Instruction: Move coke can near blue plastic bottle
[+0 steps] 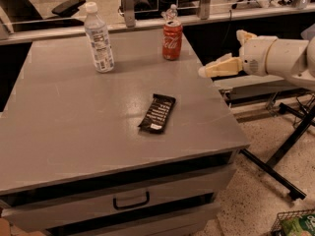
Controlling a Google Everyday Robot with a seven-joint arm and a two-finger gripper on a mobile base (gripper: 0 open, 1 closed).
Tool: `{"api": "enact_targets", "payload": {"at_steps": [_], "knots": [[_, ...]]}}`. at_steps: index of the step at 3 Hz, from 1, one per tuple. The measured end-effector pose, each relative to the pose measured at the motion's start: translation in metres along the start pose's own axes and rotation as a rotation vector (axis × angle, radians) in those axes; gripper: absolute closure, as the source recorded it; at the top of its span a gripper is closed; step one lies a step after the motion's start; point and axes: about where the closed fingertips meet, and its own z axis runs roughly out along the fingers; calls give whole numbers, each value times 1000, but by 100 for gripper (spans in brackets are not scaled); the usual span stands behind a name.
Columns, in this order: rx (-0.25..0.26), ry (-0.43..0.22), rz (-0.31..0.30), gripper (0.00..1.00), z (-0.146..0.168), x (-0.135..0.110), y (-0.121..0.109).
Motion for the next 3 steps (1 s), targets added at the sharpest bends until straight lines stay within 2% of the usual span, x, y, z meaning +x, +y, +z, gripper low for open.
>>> {"api": "enact_targets", "payload": {"at_steps": [1,2,3], "knots": [[24,-28,56,0,34,7,-6],[46,-53,79,0,66,10,-12],[51,-78,73,0,96,8,-21]]}}
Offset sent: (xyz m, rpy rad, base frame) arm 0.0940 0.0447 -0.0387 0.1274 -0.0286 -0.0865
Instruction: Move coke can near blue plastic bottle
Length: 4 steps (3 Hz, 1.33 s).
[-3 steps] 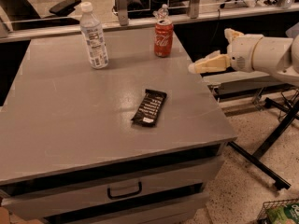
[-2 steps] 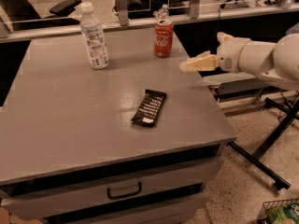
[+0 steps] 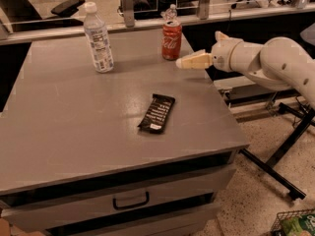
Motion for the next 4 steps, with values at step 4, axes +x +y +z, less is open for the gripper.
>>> {"api": "enact_targets", "payload": {"at_steps": [4], "knots": [[-87,-62,-3,13,93,-22,8]]}}
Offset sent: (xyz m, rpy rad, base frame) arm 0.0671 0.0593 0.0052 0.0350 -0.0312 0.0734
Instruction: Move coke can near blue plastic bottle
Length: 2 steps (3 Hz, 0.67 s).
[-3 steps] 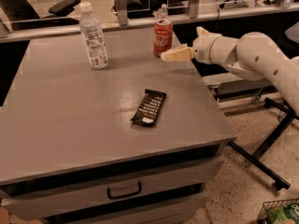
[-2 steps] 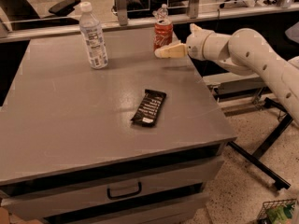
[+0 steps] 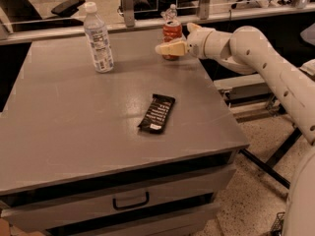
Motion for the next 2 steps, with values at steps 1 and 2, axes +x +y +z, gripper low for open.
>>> {"api": "enact_targets", "payload": {"at_steps": [1,2], "knots": [[-14,-9,1,38,7,-2,-1],[-41,-28,0,60,8,-9,0]]}}
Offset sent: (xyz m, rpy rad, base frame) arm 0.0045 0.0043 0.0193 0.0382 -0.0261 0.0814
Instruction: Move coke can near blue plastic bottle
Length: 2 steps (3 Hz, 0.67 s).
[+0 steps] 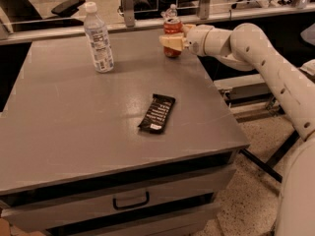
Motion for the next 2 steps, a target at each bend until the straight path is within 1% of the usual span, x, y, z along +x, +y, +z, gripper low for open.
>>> {"api": "enact_targets", "payload": {"at_steps": [1,2], "knots": [[-96,-89,33,92,-3,-27,18],[-223,-187,60,100,1,-60,49]]}}
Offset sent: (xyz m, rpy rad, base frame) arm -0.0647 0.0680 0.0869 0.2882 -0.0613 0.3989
